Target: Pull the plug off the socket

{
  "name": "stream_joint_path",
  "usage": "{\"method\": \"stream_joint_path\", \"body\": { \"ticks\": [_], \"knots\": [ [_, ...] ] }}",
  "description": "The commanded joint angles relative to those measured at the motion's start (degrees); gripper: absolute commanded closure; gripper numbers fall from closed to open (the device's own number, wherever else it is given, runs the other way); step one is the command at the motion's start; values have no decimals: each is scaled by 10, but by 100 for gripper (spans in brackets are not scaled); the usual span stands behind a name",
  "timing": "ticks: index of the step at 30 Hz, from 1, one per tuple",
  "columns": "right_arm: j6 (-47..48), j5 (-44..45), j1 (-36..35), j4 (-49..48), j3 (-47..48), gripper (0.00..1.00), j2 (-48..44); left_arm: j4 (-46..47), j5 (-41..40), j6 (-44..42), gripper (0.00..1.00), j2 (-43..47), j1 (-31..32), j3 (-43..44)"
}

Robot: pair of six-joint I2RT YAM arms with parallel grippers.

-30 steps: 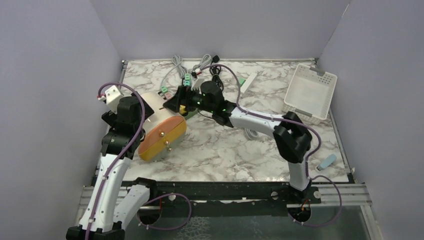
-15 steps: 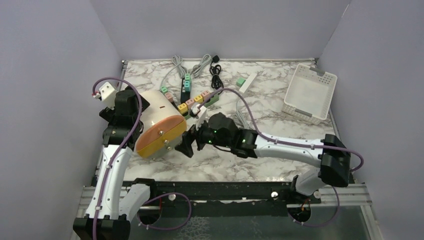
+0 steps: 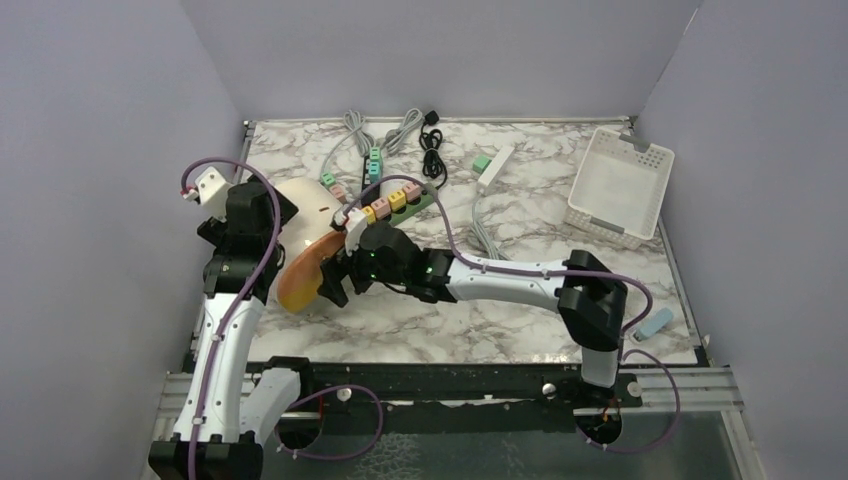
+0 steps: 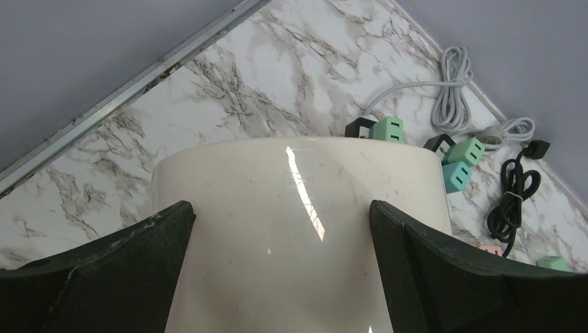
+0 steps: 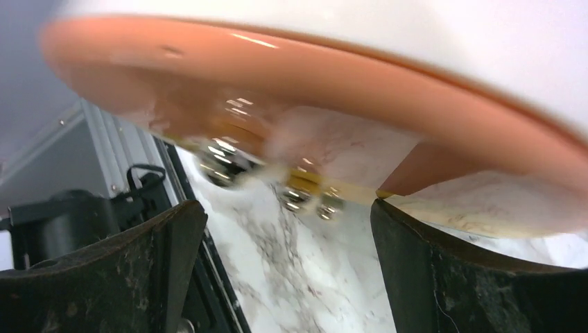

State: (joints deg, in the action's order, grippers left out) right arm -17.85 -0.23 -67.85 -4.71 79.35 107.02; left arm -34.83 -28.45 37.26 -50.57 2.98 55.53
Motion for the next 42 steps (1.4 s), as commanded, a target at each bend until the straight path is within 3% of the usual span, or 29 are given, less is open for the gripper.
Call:
{"method": "stream_joint_path", "body": {
  "ticks": [1, 13, 21, 28, 34, 42],
  "knots": [
    [28, -10, 0, -22, 75, 4, 58, -81, 55, 4, 1, -10, -4, -29],
    [75, -62, 21, -9, 306, 1, 250, -13, 52, -8, 1, -80, -56, -16],
    [65, -143, 110, -5, 454, 0, 364, 77, 128, 3, 1, -173, -141, 1],
    [56, -233, 180, -1, 643, 0, 488, 149, 160, 39, 1, -237, -145, 18],
    [22, -242, 205, -51, 626, 0, 477, 203, 185, 90, 1, -285, -133, 22],
    [23, -251, 239, -152, 384, 0, 301, 255, 101, 148, 1, -343, -71, 45]
  ]
}}
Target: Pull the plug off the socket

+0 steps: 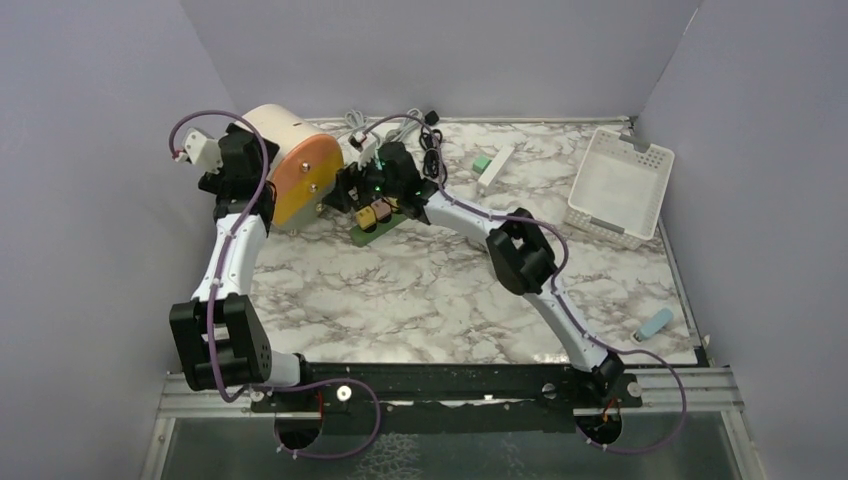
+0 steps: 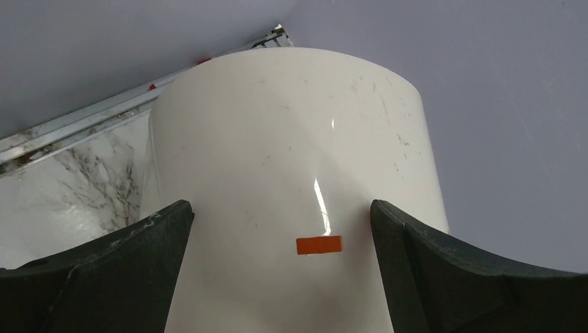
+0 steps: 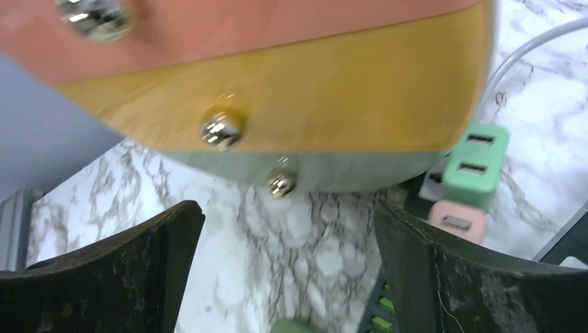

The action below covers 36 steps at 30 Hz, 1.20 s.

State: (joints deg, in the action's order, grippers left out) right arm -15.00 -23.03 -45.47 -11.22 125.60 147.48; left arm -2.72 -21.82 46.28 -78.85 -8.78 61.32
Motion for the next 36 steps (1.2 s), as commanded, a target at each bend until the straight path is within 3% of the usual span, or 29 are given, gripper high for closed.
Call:
{"method": "stream_joint_path", "body": {
  "ticks": [1, 4, 10, 13, 18, 23, 26, 30, 36],
  "knots": [
    [-7, -23, 20, -100, -112, 0, -128, -64, 26, 73, 1, -68, 51, -8],
    [-2, -26, 30, -124, -192, 0, -191, -62, -7, 116, 1, -90, 62, 2],
    [6, -28, 30, -104, -251, 0, -222, -53, -71, 162, 1, -129, 70, 40],
    [-10, -20, 30, -152, -327, 0, -260, -53, -92, 156, 1, -168, 70, 97],
    [4, 0, 30, -153, -404, 0, -328, -53, -85, 135, 1, -254, 70, 201],
    [27, 16, 32, -133, -468, 1, -394, -43, -113, 51, 1, -257, 71, 258],
    [28, 19, 35, -132, -515, 0, -439, 5, -110, -90, 1, -199, 72, 271],
    [27, 30, 36, -137, -575, 0, -496, 41, 19, -237, 1, -116, 76, 261],
    [36, 57, 36, -117, -634, 0, -555, -3, 181, -278, 1, 2, 117, 160]
  ]
}}
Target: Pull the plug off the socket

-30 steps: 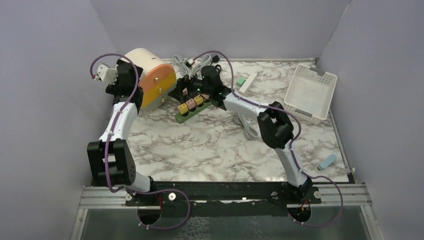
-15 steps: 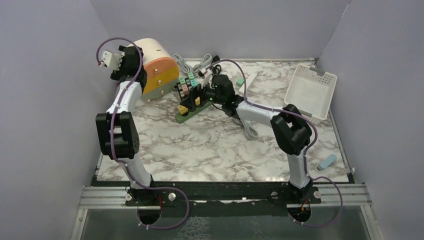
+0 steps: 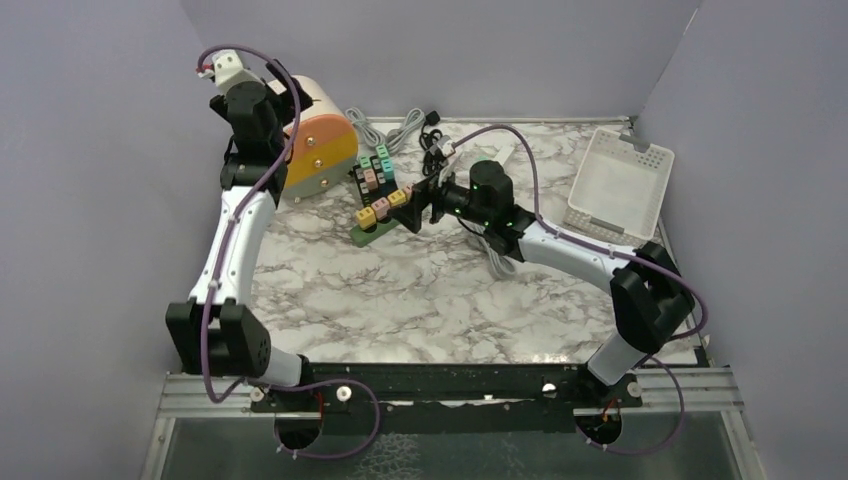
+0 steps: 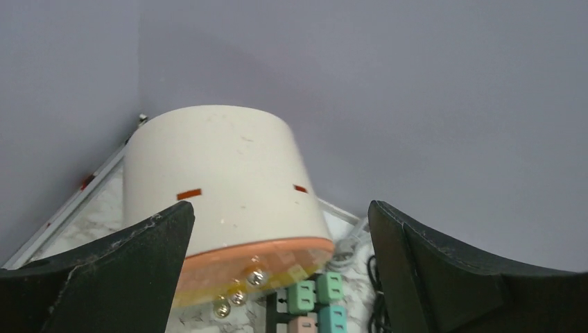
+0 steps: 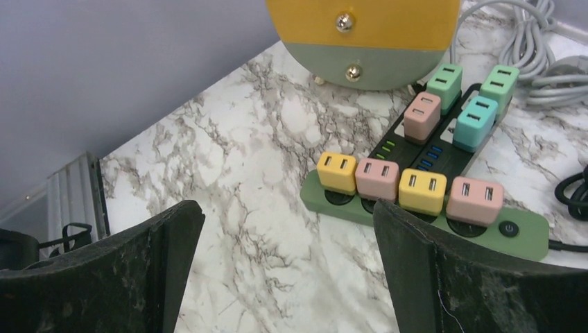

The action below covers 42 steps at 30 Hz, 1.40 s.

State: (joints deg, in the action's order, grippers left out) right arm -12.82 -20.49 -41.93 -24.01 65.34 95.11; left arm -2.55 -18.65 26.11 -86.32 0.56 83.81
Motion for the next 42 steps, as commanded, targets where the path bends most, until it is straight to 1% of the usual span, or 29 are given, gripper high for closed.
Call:
{"method": "stream_joint_path", "body": {
  "ticks": [1, 4, 7, 9, 14, 18, 21, 25, 31, 33, 35, 37, 42],
  "knots": [
    [15, 36, 0, 15, -40, 0, -40, -4, 188, -72, 1, 88, 28, -89],
    [15, 56, 0, 24, -65, 0, -69, -3, 316, -75, 1, 81, 45, -130],
    [9, 71, 0, 29, -90, 0, -99, 2, 395, -89, 1, 28, 55, -126],
    [5, 80, 0, 34, -103, 0, -115, 13, 421, -90, 1, -17, 57, -108],
    [1, 100, 1, 51, -120, 0, -124, 63, 429, -83, 1, -113, 63, -51],
    [7, 129, 0, 93, -89, 0, -73, 58, 394, -91, 1, -186, 63, 15],
    [24, 140, 3, 111, -47, 0, -22, 59, 357, -97, 1, -216, 62, 38],
    [68, 65, 32, 111, 18, 0, 51, 51, 300, -108, 1, -250, 59, 57],
    [154, -85, 112, 127, 137, 0, 161, 57, 263, -102, 1, -276, 26, 54],
    [221, -167, 132, 144, 170, 0, 193, 57, 255, -103, 1, -279, 12, 55],
    [318, -227, 139, 177, 195, 0, 219, 54, 247, -107, 1, -281, -1, 58],
    [406, -254, 139, 215, 218, 0, 242, 50, 240, -113, 1, -281, -13, 61],
    [572, -322, 142, 288, 259, 0, 293, 47, 240, -116, 1, -277, -33, 62]
  ]
}}
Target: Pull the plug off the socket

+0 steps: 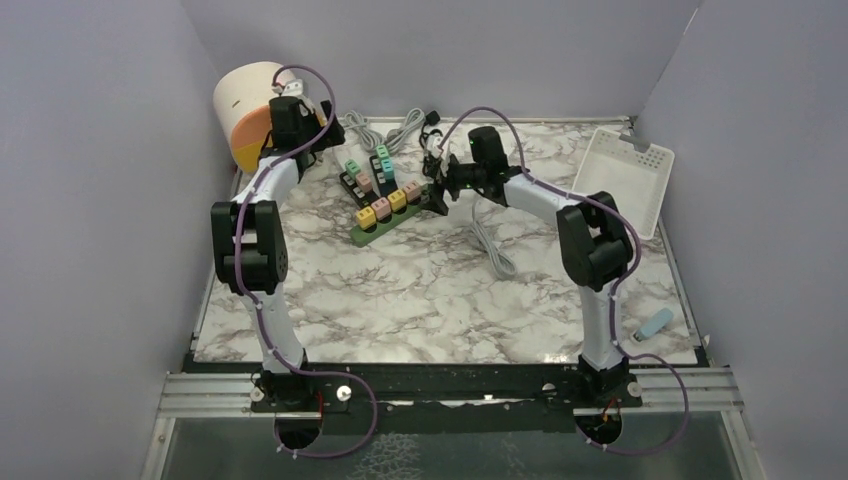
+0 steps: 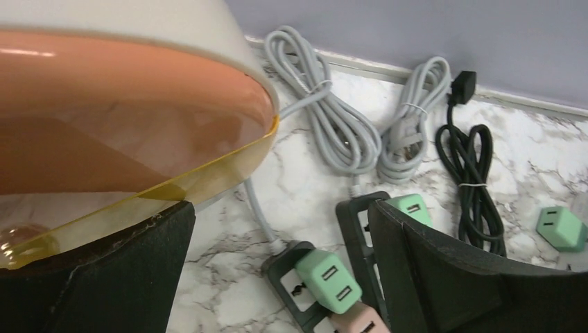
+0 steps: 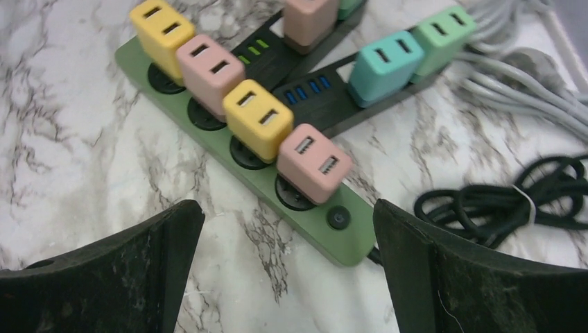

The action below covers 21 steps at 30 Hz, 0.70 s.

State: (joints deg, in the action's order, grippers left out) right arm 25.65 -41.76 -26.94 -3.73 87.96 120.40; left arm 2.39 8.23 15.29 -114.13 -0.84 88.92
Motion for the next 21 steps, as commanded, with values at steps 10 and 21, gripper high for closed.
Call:
{"method": "stream_joint_path", "body": {
  "ticks": [10, 21],
  "knots": [
    [244, -195, 17, 131, 189, 3, 163, 30, 144, 23, 2, 111, 7, -63],
    [299, -220, 28, 299, 366, 4, 244, 58, 224, 47, 1, 292, 32, -233]
  ]
}}
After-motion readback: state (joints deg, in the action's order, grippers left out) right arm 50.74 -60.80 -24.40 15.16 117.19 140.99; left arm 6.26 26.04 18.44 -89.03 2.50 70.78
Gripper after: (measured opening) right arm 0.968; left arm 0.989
